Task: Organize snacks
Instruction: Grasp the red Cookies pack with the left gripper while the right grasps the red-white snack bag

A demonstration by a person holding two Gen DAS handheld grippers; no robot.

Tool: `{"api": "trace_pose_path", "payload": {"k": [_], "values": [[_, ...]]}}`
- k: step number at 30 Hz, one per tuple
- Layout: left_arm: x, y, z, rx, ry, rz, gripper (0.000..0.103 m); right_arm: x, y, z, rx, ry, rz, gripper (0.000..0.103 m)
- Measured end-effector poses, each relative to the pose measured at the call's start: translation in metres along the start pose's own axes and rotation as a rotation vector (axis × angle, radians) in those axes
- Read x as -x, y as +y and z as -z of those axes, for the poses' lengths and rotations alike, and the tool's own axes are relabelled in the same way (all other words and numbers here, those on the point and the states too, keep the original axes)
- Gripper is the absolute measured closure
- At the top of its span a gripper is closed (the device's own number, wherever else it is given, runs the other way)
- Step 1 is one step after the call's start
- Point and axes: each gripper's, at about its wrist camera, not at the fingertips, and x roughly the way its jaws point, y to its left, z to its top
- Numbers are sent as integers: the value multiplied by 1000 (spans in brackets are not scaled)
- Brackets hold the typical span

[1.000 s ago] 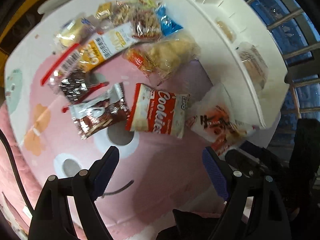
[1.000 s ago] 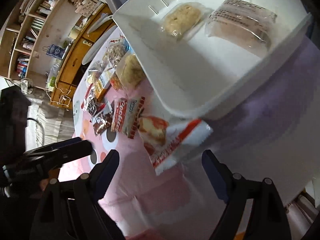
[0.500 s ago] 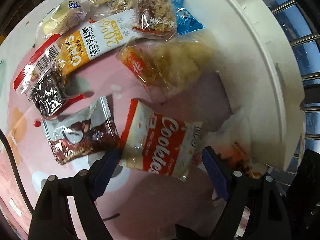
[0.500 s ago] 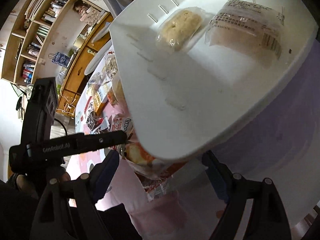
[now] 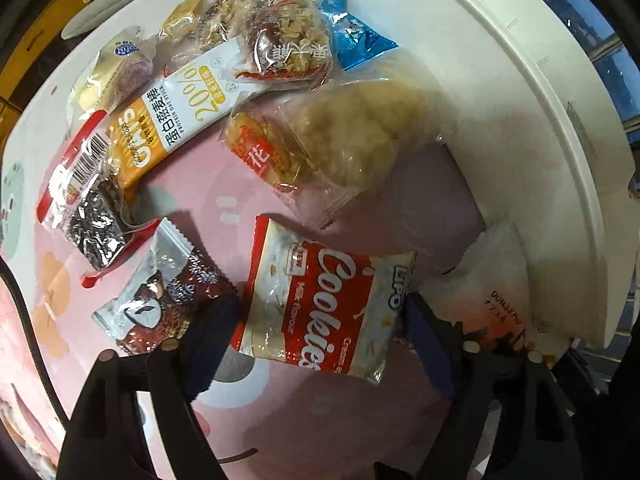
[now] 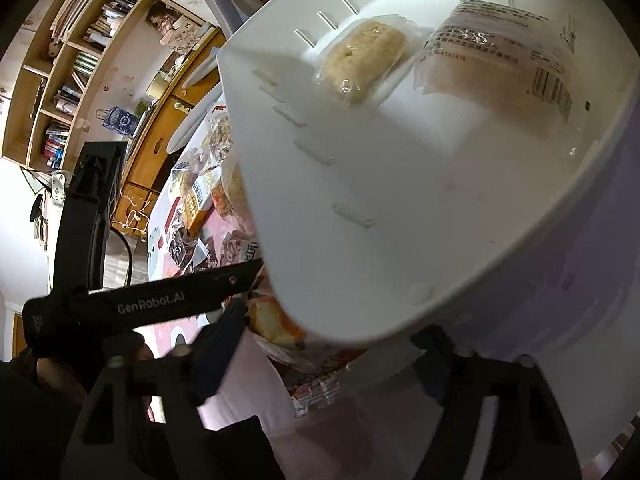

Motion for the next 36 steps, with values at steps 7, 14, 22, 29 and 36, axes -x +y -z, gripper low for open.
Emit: {"api": "trace_pose_path", "payload": {"k": [7,14,22,29,36], "values": [[10,5,7,6,-3,-27,46,1,5,0,25,-2,5,40],[14,1,21,7,18,-36,50,4,8,3,59,31,36,41],[47,5,46,3,-13,-42,50,15,15,15,88,60,61,42],[88,16,75,11,-82,-13,50,41,32,27,132,22,66,42],[137,21,120,50,-173,35,50,81,49,44,182,-61,61,44]]}}
